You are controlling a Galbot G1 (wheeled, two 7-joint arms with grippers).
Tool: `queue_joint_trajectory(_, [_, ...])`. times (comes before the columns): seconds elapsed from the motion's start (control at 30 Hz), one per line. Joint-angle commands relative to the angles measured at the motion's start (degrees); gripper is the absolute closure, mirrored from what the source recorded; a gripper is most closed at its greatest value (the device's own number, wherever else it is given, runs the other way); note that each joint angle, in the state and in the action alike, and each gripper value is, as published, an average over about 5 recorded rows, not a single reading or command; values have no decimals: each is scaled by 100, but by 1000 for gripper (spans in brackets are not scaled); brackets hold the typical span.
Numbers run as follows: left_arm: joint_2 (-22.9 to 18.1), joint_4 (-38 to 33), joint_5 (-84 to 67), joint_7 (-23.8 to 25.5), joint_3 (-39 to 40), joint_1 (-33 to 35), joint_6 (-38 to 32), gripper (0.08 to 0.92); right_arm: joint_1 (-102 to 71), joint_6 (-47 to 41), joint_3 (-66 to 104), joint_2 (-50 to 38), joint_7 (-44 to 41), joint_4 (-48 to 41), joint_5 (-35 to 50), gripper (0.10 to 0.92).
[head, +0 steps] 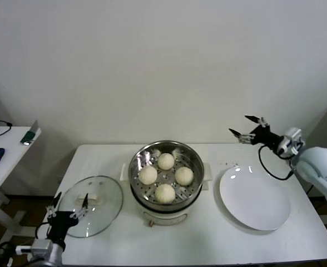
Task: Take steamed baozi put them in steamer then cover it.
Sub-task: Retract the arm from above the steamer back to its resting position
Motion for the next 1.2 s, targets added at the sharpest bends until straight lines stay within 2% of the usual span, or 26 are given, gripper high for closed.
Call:
queue_joint_trajectory(0.03, [37, 68, 207, -6, -7, 75, -258, 177, -4060, 1206, 3695, 1780, 165, -28, -716, 203])
queue_joint_trajectory(0.3, [48, 180, 675, -170, -2, 186, -401, 177, -4631, 2119, 3732, 2717, 158, -133, -747, 203])
queue_joint_trajectory(0.43, [226, 216, 1561, -359, -59, 216, -528, 177, -4745, 2241, 3625, 2952, 201, -138, -758, 203])
queue_joint_trajectory(0.6, [544, 567, 3659, -987, -114, 320, -849, 177, -4830, 2259, 3468, 3143, 221, -197, -777, 203])
queue_joint_trajectory(0.77, [469, 993, 5346, -1759, -9, 352, -1092, 177, -4751, 2235, 3354, 3306, 287, -286, -819, 203])
queue_joint_trajectory(1.1, [202, 1993, 7178, -2581, 217, -349, -1211, 177, -4614, 1817, 3152, 3430, 355, -311, -999, 203])
queue_joint_trajectory(1.2, [196, 2172, 7394, -2637, 222, -495, -1219, 177, -4667, 1657, 3091, 3426, 321, -272, -1145, 203])
